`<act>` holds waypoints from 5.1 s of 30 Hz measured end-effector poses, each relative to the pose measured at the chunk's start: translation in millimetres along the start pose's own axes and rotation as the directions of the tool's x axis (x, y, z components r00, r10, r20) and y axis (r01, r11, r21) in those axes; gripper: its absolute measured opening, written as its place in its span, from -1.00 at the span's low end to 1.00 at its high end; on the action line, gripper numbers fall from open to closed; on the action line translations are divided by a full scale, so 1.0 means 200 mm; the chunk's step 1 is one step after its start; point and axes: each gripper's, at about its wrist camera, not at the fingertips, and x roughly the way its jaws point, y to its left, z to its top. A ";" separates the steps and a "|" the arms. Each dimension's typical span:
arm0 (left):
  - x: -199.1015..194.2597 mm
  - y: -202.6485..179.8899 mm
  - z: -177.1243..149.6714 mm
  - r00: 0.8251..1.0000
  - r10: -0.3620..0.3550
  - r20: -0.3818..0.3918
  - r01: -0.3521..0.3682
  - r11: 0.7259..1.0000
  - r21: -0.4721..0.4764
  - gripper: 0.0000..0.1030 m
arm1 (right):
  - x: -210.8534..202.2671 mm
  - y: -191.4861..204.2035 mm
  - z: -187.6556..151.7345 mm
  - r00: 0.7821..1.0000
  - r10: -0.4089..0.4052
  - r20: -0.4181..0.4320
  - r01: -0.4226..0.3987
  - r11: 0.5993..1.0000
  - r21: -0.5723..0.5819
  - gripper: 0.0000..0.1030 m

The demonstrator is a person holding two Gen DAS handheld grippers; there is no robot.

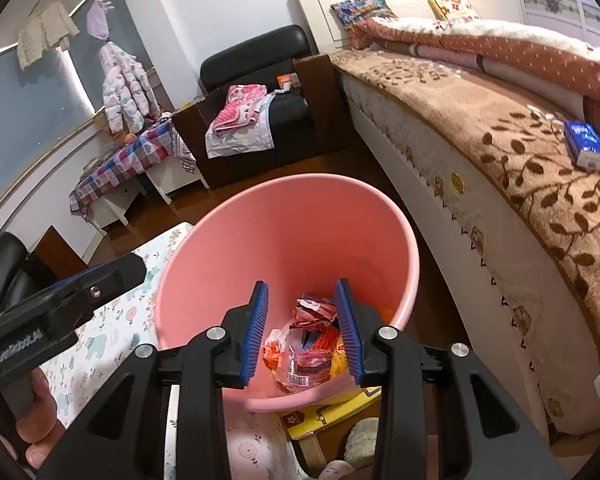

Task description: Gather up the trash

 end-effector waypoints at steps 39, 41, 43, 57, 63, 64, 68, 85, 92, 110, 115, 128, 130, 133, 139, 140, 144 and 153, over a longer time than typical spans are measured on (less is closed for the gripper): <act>-0.66 0.37 -0.33 0.979 0.139 0.150 -0.122 0.986 -0.116 0.56 | -0.39 0.49 -0.20 0.992 0.059 0.114 -0.039 0.985 -0.167 0.34; -0.67 0.39 -0.34 0.979 0.136 0.151 -0.118 0.985 -0.122 0.56 | -0.41 0.51 -0.22 0.990 0.055 0.126 -0.033 0.984 -0.176 0.35; -0.69 0.40 -0.36 0.979 0.136 0.154 -0.117 0.985 -0.126 0.56 | -0.43 0.53 -0.23 0.989 0.051 0.137 -0.026 0.983 -0.184 0.35; -0.73 0.44 -0.39 0.971 0.161 0.176 -0.139 0.981 -0.132 0.56 | -0.46 0.61 -0.27 0.984 0.038 0.174 0.004 0.972 -0.237 0.35; -0.73 0.45 -0.40 0.969 0.171 0.181 -0.148 0.980 -0.132 0.56 | -0.47 0.61 -0.27 0.984 0.028 0.178 0.015 0.971 -0.239 0.35; -0.73 0.45 -0.40 0.968 0.173 0.182 -0.150 0.980 -0.131 0.56 | -0.47 0.61 -0.27 0.983 0.028 0.179 0.016 0.971 -0.240 0.35; -0.73 0.44 -0.41 0.968 0.173 0.183 -0.151 0.980 -0.130 0.56 | -0.47 0.60 -0.27 0.983 0.026 0.180 0.019 0.970 -0.241 0.35; -0.73 0.45 -0.41 0.969 0.169 0.179 -0.147 0.980 -0.131 0.56 | -0.48 0.59 -0.27 0.983 0.030 0.180 0.014 0.970 -0.241 0.35; -0.74 0.45 -0.41 0.969 0.171 0.178 -0.149 0.980 -0.132 0.56 | -0.48 0.59 -0.27 0.984 0.030 0.176 0.013 0.971 -0.239 0.35; -0.74 0.45 -0.42 0.968 0.172 0.180 -0.151 0.981 -0.126 0.56 | -0.47 0.57 -0.29 0.983 0.027 0.182 0.017 0.972 -0.235 0.35; -0.74 0.45 -0.42 0.969 0.173 0.178 -0.152 0.980 -0.127 0.56 | -0.48 0.58 -0.29 0.983 0.028 0.181 0.016 0.971 -0.237 0.35; -0.74 0.45 -0.42 0.968 0.174 0.179 -0.154 0.981 -0.121 0.56 | -0.48 0.58 -0.29 0.983 0.028 0.181 0.016 0.972 -0.235 0.35; -0.74 0.44 -0.42 0.969 0.172 0.178 -0.152 0.981 -0.122 0.56 | -0.48 0.59 -0.29 0.983 0.028 0.181 0.016 0.972 -0.235 0.35; -0.74 0.45 -0.43 0.968 0.173 0.180 -0.153 0.981 -0.119 0.56 | -0.48 0.58 -0.29 0.983 0.027 0.180 0.016 0.972 -0.235 0.35; -0.74 0.44 -0.42 0.969 0.174 0.177 -0.154 0.981 -0.121 0.56 | -0.48 0.58 -0.29 0.983 0.028 0.180 0.016 0.972 -0.236 0.35; -0.74 0.44 -0.42 0.969 0.174 0.177 -0.154 0.981 -0.121 0.56 | -0.48 0.58 -0.29 0.983 0.027 0.180 0.016 0.972 -0.235 0.35; -0.74 0.44 -0.42 0.969 0.174 0.178 -0.154 0.981 -0.120 0.56 | -0.48 0.58 -0.29 0.983 0.026 0.180 0.017 0.972 -0.233 0.35; -0.74 0.44 -0.43 0.970 0.172 0.173 -0.153 0.981 -0.115 0.56 | -0.48 0.58 -0.29 0.984 0.026 0.178 0.017 0.972 -0.234 0.35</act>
